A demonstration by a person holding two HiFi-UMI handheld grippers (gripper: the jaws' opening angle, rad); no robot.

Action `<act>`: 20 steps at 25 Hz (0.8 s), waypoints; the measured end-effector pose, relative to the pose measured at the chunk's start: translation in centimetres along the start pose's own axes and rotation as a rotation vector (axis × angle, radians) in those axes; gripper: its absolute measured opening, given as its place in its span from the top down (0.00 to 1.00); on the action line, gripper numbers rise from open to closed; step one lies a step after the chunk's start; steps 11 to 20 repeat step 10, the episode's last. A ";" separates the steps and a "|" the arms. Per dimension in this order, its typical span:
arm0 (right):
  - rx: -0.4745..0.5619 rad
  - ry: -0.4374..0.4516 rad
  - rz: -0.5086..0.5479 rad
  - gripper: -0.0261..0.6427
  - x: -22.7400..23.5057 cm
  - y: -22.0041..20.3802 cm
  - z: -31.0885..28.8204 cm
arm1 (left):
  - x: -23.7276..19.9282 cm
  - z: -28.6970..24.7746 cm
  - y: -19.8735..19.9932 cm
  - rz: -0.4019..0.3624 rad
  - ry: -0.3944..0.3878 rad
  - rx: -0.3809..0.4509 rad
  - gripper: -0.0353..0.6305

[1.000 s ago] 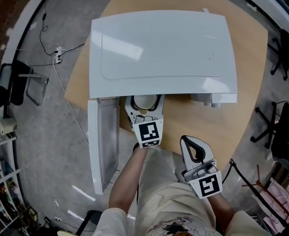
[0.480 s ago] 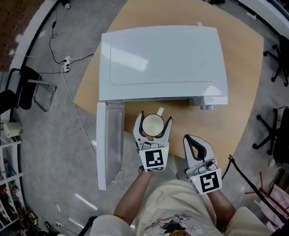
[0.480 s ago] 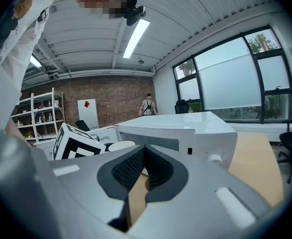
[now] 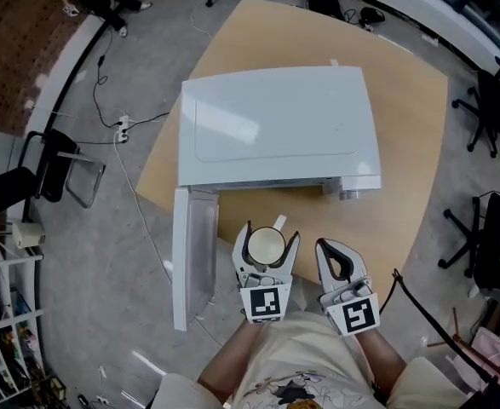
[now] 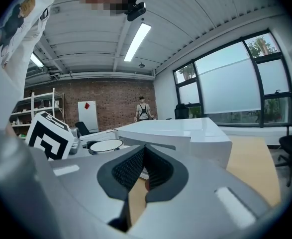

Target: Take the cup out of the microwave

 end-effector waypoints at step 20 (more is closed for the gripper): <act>-0.043 -0.015 0.021 0.95 -0.4 0.5 0.6 | 0.2 2.8 0.8 -0.023 -0.012 0.029 0.33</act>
Point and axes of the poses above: the fingertips, and each gripper's own axes: z backward along the fingers, x to its right, y out of its top, the point moved 5 cm from there along z, backward along the fingers, and after that the axes turned 3 degrees about -x, right-handed, at the moved point
